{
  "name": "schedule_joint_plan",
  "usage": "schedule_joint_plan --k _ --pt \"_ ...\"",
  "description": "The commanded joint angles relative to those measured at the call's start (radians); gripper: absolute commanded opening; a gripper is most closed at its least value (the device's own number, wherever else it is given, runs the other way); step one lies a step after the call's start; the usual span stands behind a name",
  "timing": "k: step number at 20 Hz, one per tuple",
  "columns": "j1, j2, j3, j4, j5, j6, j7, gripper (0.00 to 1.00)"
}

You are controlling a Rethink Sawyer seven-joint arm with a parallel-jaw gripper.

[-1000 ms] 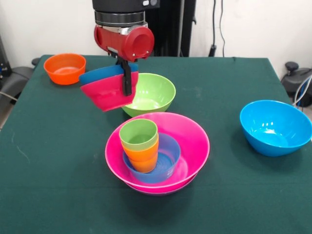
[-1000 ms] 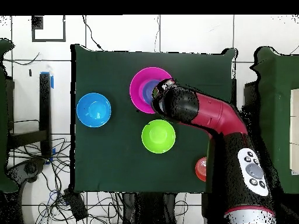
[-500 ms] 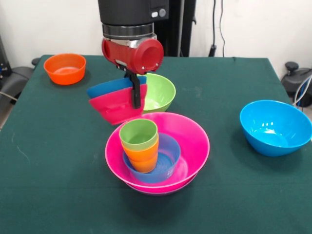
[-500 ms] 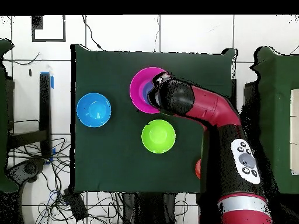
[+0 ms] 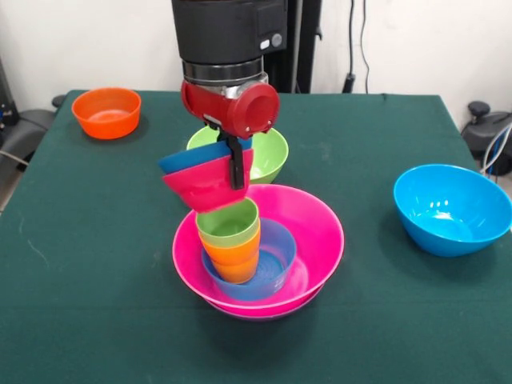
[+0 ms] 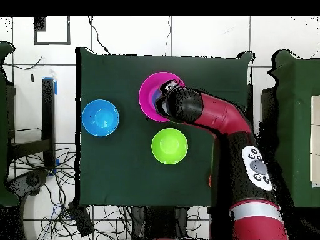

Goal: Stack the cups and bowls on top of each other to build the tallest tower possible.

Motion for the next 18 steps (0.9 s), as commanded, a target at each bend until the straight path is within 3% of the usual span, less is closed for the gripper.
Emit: schedule_joint_plan --k 1,18 --pt "0.016 0.043 0.066 0.032 0.020 0.014 0.046 0.00" --pt "0.027 0.084 0.060 -0.009 0.003 -0.009 0.031 0.00"
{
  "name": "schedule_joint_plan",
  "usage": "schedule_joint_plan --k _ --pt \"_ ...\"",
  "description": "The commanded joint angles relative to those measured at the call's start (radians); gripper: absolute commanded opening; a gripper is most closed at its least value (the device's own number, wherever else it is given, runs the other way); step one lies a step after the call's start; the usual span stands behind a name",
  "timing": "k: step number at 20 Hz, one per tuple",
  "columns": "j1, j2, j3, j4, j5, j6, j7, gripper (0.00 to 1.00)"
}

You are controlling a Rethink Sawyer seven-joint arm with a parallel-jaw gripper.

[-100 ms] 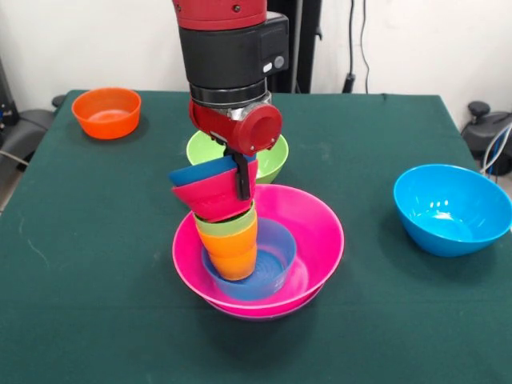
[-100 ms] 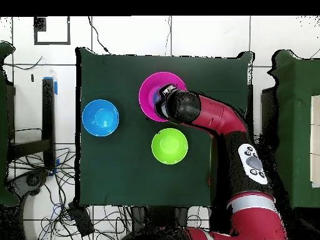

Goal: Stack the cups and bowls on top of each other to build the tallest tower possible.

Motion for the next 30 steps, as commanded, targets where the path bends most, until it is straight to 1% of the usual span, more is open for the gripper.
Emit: schedule_joint_plan --k 1,6,7,10,13,15,20,26,30 --pt "0.028 0.040 0.058 -0.010 -0.001 -0.009 0.031 0.00" --pt "0.029 0.052 0.056 -0.022 -0.010 -0.012 0.022 0.00" --pt "0.036 0.052 0.046 -0.027 -0.017 -0.012 0.023 1.00" --pt "0.059 0.052 0.013 -0.040 -0.040 -0.046 0.037 1.00" --pt "0.092 0.044 -0.033 -0.064 -0.040 0.031 0.050 1.00" --pt "0.092 0.032 -0.037 -0.066 -0.032 0.073 0.043 1.00" --pt "0.088 0.029 -0.032 -0.050 -0.017 0.063 0.037 1.00" --pt "0.093 0.007 -0.038 -0.045 -0.015 0.089 0.032 1.00" --pt "0.099 0.001 -0.048 -0.058 -0.015 0.112 0.033 1.00"
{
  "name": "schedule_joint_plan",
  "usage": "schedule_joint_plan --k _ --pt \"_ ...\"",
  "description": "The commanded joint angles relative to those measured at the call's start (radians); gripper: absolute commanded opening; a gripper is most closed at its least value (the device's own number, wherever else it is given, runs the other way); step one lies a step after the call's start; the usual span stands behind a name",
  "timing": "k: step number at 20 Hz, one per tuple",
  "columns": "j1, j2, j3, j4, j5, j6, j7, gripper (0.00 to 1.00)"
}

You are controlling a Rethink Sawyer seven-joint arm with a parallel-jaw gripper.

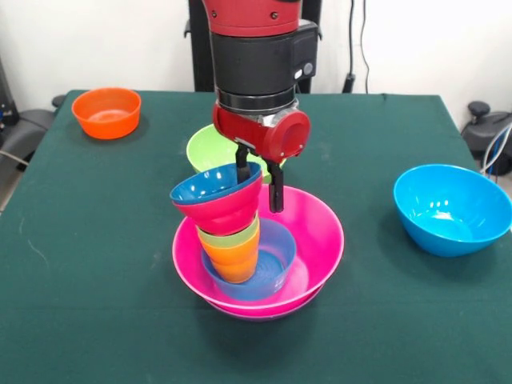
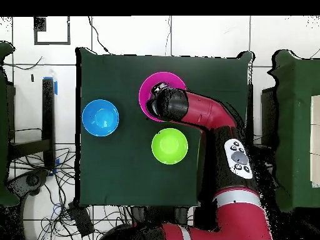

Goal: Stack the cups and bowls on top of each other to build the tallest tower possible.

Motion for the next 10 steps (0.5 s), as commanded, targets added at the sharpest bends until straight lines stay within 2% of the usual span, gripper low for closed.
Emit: schedule_joint_plan --k 1,10 --pt "0.035 -0.020 -0.017 -0.029 -0.013 0.131 0.040 1.00" --pt "0.065 -0.027 -0.078 -0.059 -0.020 0.188 0.050 1.00"
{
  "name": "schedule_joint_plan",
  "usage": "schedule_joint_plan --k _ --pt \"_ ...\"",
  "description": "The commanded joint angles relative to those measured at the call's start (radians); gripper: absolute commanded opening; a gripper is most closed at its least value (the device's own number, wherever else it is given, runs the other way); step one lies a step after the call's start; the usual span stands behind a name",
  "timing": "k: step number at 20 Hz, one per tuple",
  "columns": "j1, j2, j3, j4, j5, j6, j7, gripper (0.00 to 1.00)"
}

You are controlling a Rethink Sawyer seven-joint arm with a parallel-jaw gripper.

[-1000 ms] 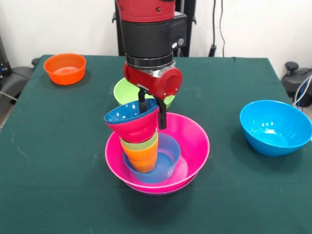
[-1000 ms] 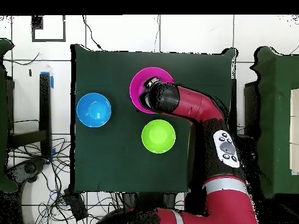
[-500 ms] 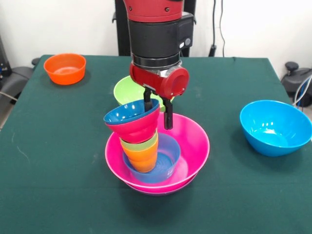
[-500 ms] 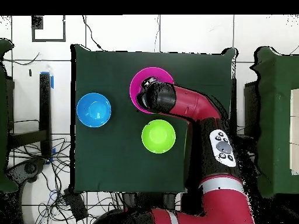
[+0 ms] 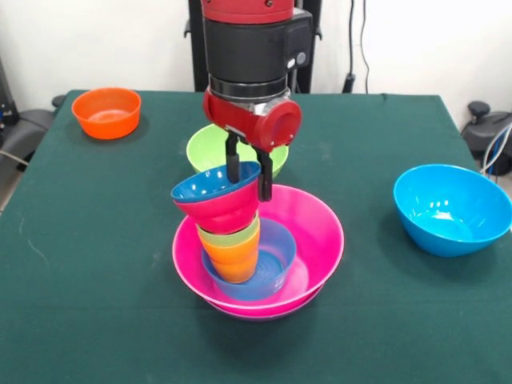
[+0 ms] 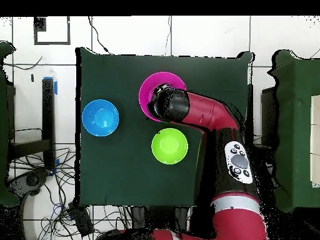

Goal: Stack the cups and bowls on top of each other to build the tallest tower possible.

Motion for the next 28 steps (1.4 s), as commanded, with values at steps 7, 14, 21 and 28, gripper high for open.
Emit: schedule_joint_plan --k 7,14,21,28 --pt "0.052 -0.003 -0.045 -0.056 -0.011 0.175 0.058 1.00" --pt "0.045 0.001 -0.010 -0.028 0.024 0.139 0.060 1.00" --pt "0.032 0.016 0.022 -0.016 0.047 0.089 0.047 1.00" --pt "0.028 0.010 0.038 -0.011 0.066 0.092 0.036 1.00"
